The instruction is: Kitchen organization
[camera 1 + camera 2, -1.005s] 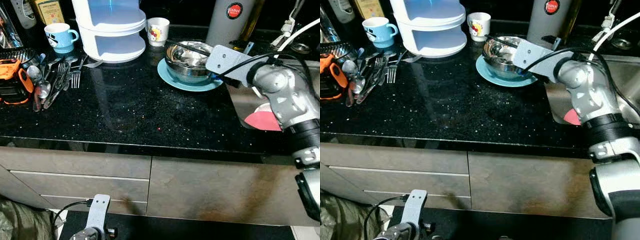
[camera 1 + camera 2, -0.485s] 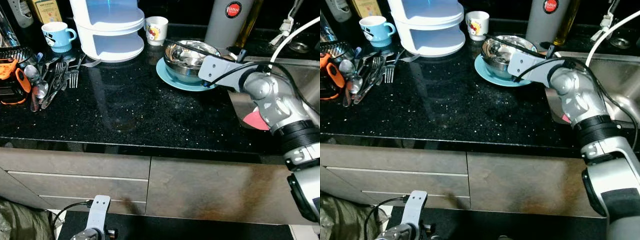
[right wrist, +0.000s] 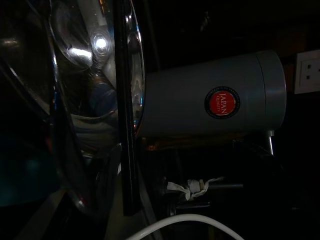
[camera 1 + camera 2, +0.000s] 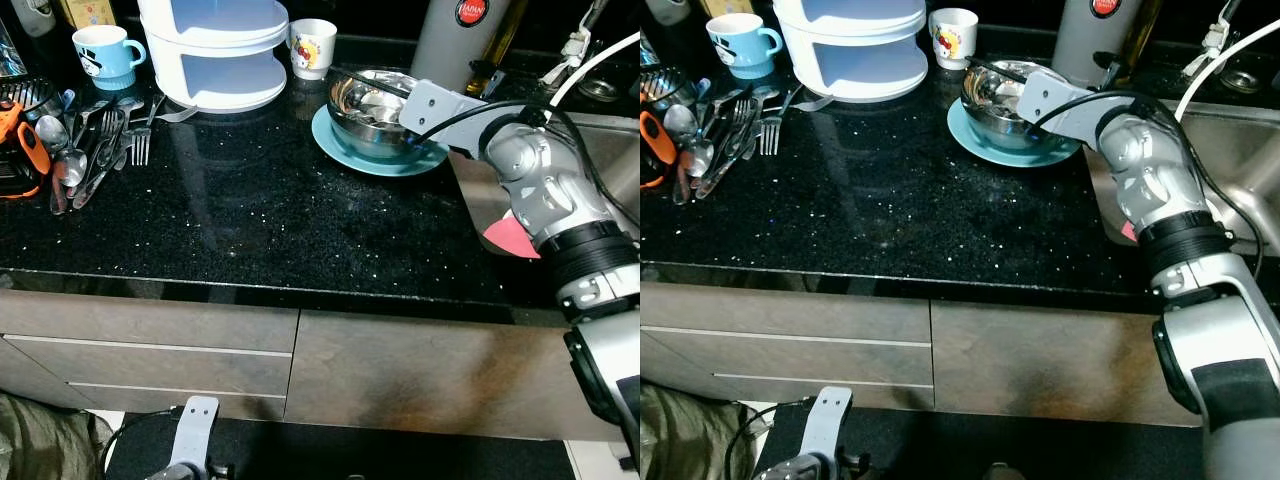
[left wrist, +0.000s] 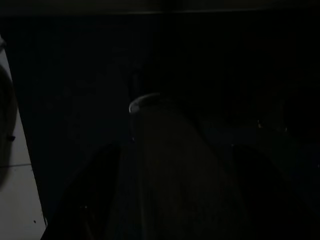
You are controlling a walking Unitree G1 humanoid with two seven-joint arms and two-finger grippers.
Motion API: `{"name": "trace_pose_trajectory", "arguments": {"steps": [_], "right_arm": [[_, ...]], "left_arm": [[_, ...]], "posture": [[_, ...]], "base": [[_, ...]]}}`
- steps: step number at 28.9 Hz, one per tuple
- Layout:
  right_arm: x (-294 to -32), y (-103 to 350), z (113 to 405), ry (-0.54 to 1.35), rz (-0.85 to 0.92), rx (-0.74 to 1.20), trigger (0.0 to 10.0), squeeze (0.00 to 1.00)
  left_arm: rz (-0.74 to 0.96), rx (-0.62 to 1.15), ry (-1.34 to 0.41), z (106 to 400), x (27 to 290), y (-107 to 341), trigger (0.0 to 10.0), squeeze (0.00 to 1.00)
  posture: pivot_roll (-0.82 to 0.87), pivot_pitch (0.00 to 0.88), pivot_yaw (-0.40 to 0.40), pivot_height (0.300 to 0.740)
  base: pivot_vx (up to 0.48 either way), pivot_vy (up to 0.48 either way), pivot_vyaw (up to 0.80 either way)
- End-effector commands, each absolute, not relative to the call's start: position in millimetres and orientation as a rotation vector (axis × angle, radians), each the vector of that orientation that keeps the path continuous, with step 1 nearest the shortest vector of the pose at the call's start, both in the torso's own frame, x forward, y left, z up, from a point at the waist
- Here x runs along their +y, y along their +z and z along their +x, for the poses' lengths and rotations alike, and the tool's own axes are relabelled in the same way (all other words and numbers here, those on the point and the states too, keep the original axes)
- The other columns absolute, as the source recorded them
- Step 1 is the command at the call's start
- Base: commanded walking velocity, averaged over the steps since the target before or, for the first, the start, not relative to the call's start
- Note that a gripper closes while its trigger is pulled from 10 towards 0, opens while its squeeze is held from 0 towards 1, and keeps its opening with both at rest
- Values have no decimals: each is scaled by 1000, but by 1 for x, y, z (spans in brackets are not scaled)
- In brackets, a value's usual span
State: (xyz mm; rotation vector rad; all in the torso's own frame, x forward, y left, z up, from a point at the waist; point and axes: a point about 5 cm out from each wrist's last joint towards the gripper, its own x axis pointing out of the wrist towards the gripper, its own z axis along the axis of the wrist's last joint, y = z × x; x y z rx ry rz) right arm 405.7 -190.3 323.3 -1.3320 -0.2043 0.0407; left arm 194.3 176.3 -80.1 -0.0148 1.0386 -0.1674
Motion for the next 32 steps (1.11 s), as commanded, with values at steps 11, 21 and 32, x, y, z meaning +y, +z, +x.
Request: {"name": "trace_pose_trajectory", "arguments": {"steps": [11, 21, 32], "right_arm": [[-195, 315, 409, 82, -1344, -146, 10000, 0], [-204, 316, 409, 98, -1350, -95, 10000, 0], [-206, 339, 405, 80, -1224, -198, 10000, 0]], "left_arm": [[-12, 1070, -178, 183, 176, -85, 10000, 0], [-12, 1070, -180, 183, 176, -85, 10000, 0], [-6, 1069, -185, 185, 176, -85, 10000, 0]], "posture": [[24, 223, -60, 740], [28, 226, -61, 740], [20, 219, -56, 740]], "base": [[0, 0, 0], [0, 0, 0], [0, 0, 0]]}}
